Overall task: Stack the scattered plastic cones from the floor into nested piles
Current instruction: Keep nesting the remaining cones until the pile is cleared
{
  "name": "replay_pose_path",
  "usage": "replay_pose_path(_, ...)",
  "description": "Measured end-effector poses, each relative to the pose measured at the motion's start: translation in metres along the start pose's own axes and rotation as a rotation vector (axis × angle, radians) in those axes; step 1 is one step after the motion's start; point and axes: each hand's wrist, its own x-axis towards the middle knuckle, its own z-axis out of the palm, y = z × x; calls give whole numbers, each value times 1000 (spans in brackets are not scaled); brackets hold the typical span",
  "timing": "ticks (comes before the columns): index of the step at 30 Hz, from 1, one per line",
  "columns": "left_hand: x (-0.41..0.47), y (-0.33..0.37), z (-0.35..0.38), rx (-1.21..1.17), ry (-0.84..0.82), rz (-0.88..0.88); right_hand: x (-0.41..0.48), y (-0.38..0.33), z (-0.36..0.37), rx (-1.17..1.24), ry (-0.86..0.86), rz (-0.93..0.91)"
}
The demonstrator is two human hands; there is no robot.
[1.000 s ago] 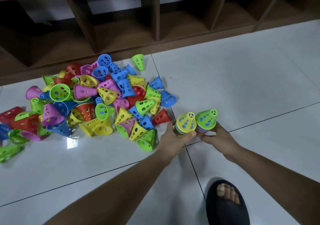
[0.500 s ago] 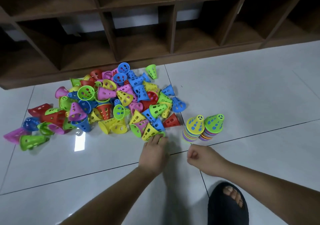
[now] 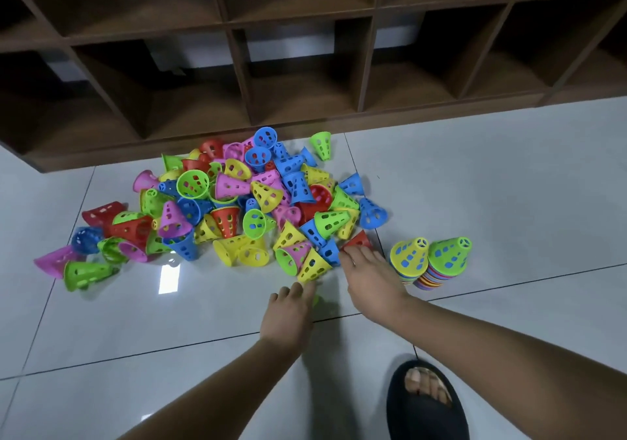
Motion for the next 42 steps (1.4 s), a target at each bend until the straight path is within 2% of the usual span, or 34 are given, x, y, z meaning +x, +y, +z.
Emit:
replay_pose_path(3, 5, -17, -6, 5, -13, 9, 23, 1, 3, -214, -28, -17)
replay_pose_path(9, 8, -51, -43, -106, -71, 148, 56, 4, 0, -385, -192, 21)
replay_pose_path(13, -2, -82, -72, -345, 8, 147, 65, 4, -1, -409, -273, 29)
replay_pose_path(16, -12, -112, -88, -420, 48, 133, 68, 6, 2, -431, -309, -1)
replay_pose_path(19, -23, -140, -93, -491, 155, 86, 69, 6, -2, -430, -310, -25)
replay_pose_path(22, -28, -153, -86, -625, 258, -25, 73, 11, -13, -268, -193, 15)
replay_pose_path(25, -27, -156, -72, -702, 247, -52, 71, 13, -32, -110, -39, 69)
replay_pose_path(29, -28, -158, -55, -626, 196, -4, 48, 9, -39, 158, 317, 107)
replay_pose_path(31, -28, -157, -46, -604, 177, -2, 32, -5, -45, 320, 383, 95)
replay_pose_path(33, -29, -154, -39, -592, 163, 12, 20, -28, -49, 549, 390, 82)
replay_pose_path(37, -24, -148, -26, -603, 138, 18, 14, -68, -39, 901, 232, 107)
replay_pose_path(42, -19, -149, -9, -629, 107, 44, 25, -78, 2, 874, 97, 51)
